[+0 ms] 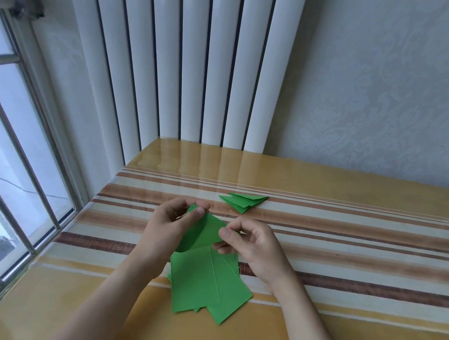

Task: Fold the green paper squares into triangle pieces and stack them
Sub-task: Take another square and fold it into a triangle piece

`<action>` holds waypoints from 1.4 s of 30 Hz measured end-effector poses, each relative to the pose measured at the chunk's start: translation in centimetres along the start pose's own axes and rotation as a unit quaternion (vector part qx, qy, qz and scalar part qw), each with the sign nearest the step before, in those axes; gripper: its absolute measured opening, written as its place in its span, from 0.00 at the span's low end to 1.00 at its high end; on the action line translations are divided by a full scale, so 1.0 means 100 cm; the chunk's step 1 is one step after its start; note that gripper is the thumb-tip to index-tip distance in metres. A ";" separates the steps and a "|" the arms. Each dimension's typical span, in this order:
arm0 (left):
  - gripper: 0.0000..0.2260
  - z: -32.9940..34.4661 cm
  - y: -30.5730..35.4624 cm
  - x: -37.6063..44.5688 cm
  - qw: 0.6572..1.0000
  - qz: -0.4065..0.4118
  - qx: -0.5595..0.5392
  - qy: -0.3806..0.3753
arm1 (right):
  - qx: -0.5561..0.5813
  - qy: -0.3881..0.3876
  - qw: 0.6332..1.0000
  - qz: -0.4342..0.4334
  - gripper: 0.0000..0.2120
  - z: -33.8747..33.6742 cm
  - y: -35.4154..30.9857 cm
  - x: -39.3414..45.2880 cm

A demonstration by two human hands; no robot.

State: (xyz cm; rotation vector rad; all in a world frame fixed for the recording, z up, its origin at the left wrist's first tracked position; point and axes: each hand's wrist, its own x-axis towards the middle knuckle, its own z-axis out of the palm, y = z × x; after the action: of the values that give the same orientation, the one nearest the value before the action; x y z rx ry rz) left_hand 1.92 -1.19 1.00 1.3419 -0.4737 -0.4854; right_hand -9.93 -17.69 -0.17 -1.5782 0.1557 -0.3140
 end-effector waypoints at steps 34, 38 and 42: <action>0.04 0.010 -0.011 -0.002 0.981 0.105 0.160 -0.044 | -0.008 0.122 0.993 -0.004 0.06 0.004 0.005 0.003; 0.04 0.010 -0.010 -0.003 0.982 0.097 0.157 -0.036 | -0.006 0.118 0.993 -0.001 0.05 0.005 0.005 0.003; 0.06 0.009 -0.010 -0.003 0.986 0.082 0.141 -0.037 | 0.000 0.109 0.994 0.000 0.05 0.005 0.005 0.003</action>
State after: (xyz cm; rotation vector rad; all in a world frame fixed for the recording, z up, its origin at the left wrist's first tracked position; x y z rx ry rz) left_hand 1.06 -1.91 0.14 1.5429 -0.7295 -0.3407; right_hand -9.43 -17.34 -0.64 -1.5407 0.3251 -0.4864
